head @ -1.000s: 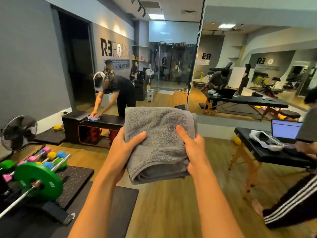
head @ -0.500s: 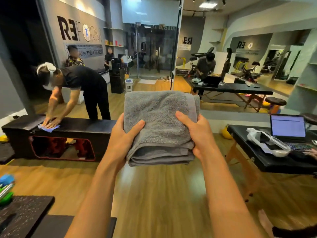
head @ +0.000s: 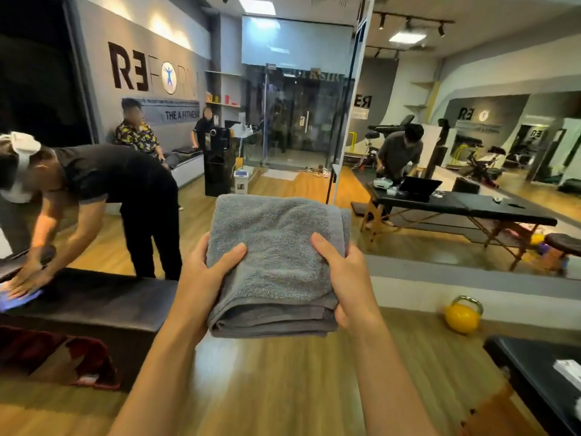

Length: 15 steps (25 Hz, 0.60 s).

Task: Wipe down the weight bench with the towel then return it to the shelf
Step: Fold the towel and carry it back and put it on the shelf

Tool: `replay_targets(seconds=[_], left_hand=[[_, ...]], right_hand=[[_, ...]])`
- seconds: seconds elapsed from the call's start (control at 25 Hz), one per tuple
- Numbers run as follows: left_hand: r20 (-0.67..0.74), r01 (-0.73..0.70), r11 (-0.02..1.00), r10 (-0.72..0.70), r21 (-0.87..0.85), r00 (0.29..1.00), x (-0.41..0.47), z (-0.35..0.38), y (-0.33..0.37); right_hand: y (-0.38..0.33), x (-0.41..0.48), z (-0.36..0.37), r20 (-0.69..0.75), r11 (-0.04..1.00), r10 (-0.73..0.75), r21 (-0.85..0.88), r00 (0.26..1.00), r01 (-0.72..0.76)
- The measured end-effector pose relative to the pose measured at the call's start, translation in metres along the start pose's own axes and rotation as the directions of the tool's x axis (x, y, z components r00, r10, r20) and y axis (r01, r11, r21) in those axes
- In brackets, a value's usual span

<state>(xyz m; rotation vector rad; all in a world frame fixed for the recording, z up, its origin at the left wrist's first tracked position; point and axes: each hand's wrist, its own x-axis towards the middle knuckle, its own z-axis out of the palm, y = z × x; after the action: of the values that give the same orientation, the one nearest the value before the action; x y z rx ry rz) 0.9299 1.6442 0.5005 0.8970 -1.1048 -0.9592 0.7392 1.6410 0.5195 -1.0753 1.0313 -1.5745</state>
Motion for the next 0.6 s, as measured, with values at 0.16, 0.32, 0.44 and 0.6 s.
replay_targets(seconds=[0.16,0.32,0.44,0.6], left_hand=[[0.012,-0.010,1.000,0.010,-0.014,1.000,0.186,0.037,-0.057],[0.036,0.004,1.000,-0.003,-0.031,0.999,0.346,0.073,-0.110],[0.020,-0.019,1.000,0.019,-0.025,1.000,0.482,0.093,-0.167],[-0.033,-0.019,1.000,0.019,-0.020,0.999,0.661,0.109,-0.225]], right_hand=[[0.020,0.186,0.012,-0.023,1.000,-0.023,-0.017,0.999,0.022],[0.041,0.356,0.024,-0.051,0.998,-0.039,-0.052,0.998,0.036],[0.084,0.500,0.038,-0.061,0.998,-0.058,-0.037,0.996,0.056],[0.130,0.695,0.069,-0.035,0.999,-0.034,-0.006,0.999,0.034]])
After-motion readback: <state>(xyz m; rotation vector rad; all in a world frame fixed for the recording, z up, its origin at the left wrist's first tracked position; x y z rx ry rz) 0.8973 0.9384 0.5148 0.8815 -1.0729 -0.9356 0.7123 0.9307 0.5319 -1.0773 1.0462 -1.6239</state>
